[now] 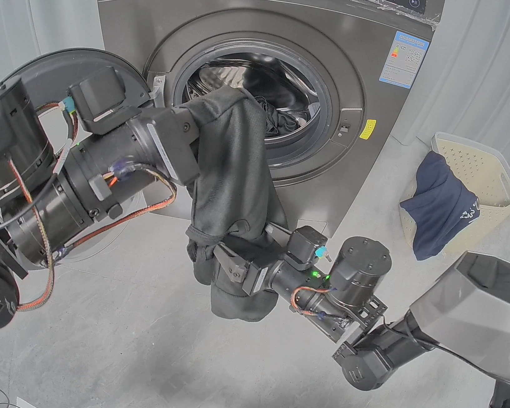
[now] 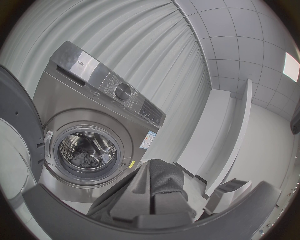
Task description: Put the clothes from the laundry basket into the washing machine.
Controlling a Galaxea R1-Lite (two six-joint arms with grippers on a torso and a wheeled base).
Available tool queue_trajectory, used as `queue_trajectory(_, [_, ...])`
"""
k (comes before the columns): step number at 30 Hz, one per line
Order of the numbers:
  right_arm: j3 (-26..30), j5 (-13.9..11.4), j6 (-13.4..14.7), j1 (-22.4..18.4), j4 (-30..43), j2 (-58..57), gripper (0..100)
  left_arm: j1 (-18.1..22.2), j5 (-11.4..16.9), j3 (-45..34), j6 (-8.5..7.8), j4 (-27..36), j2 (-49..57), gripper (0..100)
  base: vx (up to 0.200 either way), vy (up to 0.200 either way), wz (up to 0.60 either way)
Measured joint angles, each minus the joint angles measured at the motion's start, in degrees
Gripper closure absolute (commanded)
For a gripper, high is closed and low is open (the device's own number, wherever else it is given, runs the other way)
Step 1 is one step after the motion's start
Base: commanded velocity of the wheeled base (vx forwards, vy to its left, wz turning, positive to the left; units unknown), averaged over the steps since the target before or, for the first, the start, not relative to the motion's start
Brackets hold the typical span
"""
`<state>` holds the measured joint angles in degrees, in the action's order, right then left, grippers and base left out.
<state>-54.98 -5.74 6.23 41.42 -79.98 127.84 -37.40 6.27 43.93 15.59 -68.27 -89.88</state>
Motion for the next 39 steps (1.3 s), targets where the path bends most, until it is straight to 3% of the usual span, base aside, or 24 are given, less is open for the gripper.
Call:
queue_trajectory(6, [-7.91, 0.50, 0.04, -1.16, 0.15, 5.25, 0, -0.55, 0.02, -0.52, -0.05, 0.30, 1.44, 100, 0.000, 0.000, 0.00])
queue_trajectory(11, [-10.46, 0.95, 0.17, -2.26, 0.09, 7.68, 0, -0.44, -0.02, -0.63, -0.02, 0.74, 2.34, 100, 0.000, 0.000, 0.00])
queue_trajectory(12, [-10.62, 1.12, 0.17, -2.26, 0.06, 7.91, 100, -0.41, -0.02, -0.63, -0.02, 0.74, 2.43, 100, 0.000, 0.000, 0.00])
queue_trajectory(18, [-10.90, 1.91, 0.17, -2.23, -0.27, 8.62, 100, 0.26, -0.20, -0.44, 0.04, 0.72, 2.65, 100, 0.000, 0.000, 0.00])
queue_trajectory(24, [-9.94, 2.79, 0.39, -3.12, -0.33, 7.80, 100, 4.80, -0.24, -1.83, 0.09, 0.56, 2.71, 100, 0.000, 0.000, 0.00])
queue_trajectory(33, [-9.37, 4.49, 0.90, -3.91, 0.15, 1.46, 100, 10.12, 0.07, -11.30, 0.17, 0.06, 2.54, 100, 0.000, 0.000, 0.00])
queue_trajectory(39, [-9.16, 5.12, 1.02, -3.19, 0.48, -2.45, 100, 11.63, 0.00, -17.20, -0.05, -0.07, 1.02, 100, 0.000, 0.000, 0.00])
